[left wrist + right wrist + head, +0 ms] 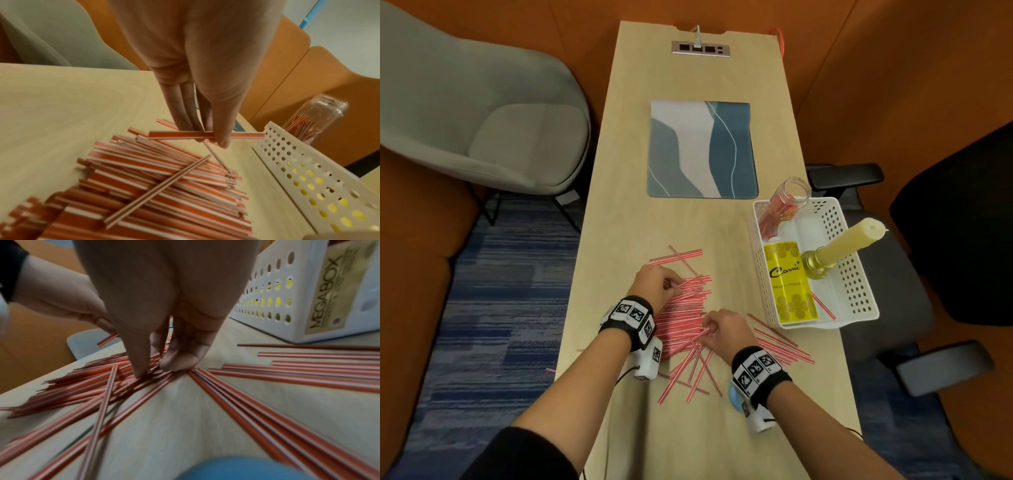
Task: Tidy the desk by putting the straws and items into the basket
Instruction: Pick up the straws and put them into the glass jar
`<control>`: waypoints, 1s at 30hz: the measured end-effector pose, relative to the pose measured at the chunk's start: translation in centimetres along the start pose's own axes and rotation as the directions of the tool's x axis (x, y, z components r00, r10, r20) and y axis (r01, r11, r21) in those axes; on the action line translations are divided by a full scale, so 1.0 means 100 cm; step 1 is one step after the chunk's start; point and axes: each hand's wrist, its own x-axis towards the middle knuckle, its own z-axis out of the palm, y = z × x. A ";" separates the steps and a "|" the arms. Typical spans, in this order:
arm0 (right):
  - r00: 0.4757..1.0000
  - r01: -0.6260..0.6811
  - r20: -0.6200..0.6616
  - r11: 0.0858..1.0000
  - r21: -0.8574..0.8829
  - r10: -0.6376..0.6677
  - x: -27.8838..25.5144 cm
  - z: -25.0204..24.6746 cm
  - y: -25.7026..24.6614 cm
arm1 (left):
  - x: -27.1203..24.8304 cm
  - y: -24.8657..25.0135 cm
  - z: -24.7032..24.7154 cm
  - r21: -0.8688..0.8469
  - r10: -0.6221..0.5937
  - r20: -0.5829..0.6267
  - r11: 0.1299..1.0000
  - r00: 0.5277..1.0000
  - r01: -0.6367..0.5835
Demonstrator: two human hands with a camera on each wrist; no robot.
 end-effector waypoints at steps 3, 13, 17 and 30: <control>0.999 0.017 0.029 1.000 0.012 -0.018 0.003 -0.002 0.001 | -0.002 0.002 -0.011 -0.033 0.028 -0.030 0.999 0.999 -0.029; 0.999 0.010 0.045 0.983 0.185 -0.019 -0.010 -0.041 0.019 | 0.010 0.043 -0.048 -0.221 0.163 -0.238 0.951 0.958 -0.216; 0.999 -0.006 -0.033 0.966 0.258 0.015 -0.013 -0.049 0.020 | 0.029 0.095 -0.066 -0.326 0.200 -0.322 0.894 0.925 -0.307; 0.992 0.113 -0.086 0.953 0.280 -0.093 -0.020 -0.069 0.030 | 0.122 0.259 -0.083 -0.343 0.425 -0.256 0.800 0.869 -0.492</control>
